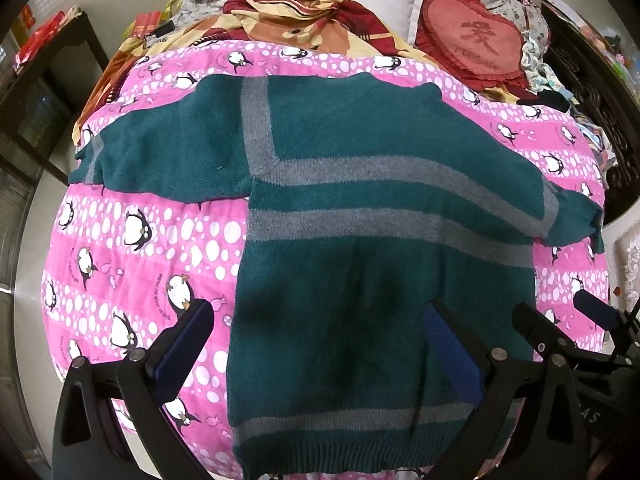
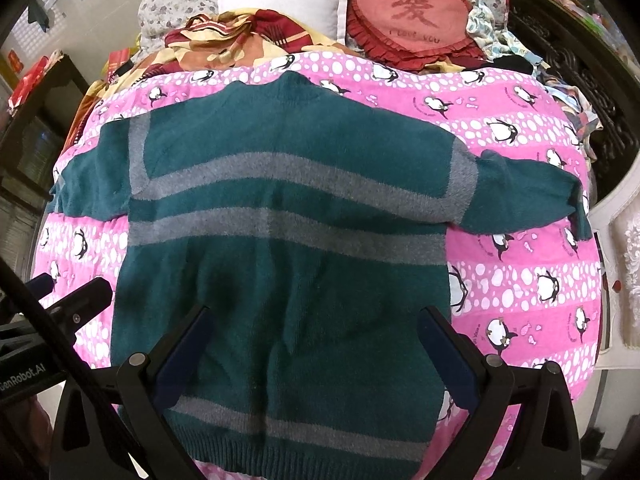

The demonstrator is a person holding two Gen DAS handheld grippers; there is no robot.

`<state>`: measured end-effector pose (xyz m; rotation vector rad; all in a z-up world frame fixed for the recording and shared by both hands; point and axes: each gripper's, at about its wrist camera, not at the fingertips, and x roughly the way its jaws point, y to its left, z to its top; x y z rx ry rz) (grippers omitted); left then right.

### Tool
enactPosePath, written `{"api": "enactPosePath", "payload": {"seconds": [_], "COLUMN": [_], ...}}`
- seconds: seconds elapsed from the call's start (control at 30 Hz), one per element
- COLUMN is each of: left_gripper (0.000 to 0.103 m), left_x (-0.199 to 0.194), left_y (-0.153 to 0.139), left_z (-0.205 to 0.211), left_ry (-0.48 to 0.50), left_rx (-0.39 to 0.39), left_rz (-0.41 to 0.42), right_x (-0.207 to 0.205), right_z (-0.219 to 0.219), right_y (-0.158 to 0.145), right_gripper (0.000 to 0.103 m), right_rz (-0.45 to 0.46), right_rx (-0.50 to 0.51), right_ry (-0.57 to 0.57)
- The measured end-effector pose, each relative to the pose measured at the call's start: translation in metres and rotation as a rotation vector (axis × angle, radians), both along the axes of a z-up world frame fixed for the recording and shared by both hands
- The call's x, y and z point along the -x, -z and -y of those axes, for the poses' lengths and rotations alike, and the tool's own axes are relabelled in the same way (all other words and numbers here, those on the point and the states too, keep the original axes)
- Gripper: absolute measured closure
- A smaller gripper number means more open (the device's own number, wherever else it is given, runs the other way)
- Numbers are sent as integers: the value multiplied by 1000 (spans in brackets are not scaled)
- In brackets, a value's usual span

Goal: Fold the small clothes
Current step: 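Lower the left tool to the sweater's sleeve cuff and grasp it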

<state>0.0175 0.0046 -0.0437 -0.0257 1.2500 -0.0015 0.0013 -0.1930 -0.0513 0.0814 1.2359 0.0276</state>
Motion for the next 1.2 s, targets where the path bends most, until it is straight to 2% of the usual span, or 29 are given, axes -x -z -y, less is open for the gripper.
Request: {"api": "enactPosePath", "payload": {"seconds": [0.27, 0.83, 1.0, 1.2], "left_gripper": [0, 0, 0, 0], "left_x": [-4, -20, -21, -29], "left_y": [8, 29, 32, 32], "left_z": [-4, -54, -77, -134], "left_ry": [-10, -90, -124, -208], "left_rx": [4, -1, 12, 31], "left_rz": [-5, -13, -16, 4], "right_x": [-3, -38, -43, -50], "right_z": [-6, -49, -66, -83], "right_y": [9, 28, 35, 46], "right_gripper": [0, 0, 0, 0], "right_rz": [-16, 1, -3, -12], "right_rx": [6, -4, -11, -13], "right_ry": [-9, -41, -55, -64]}}
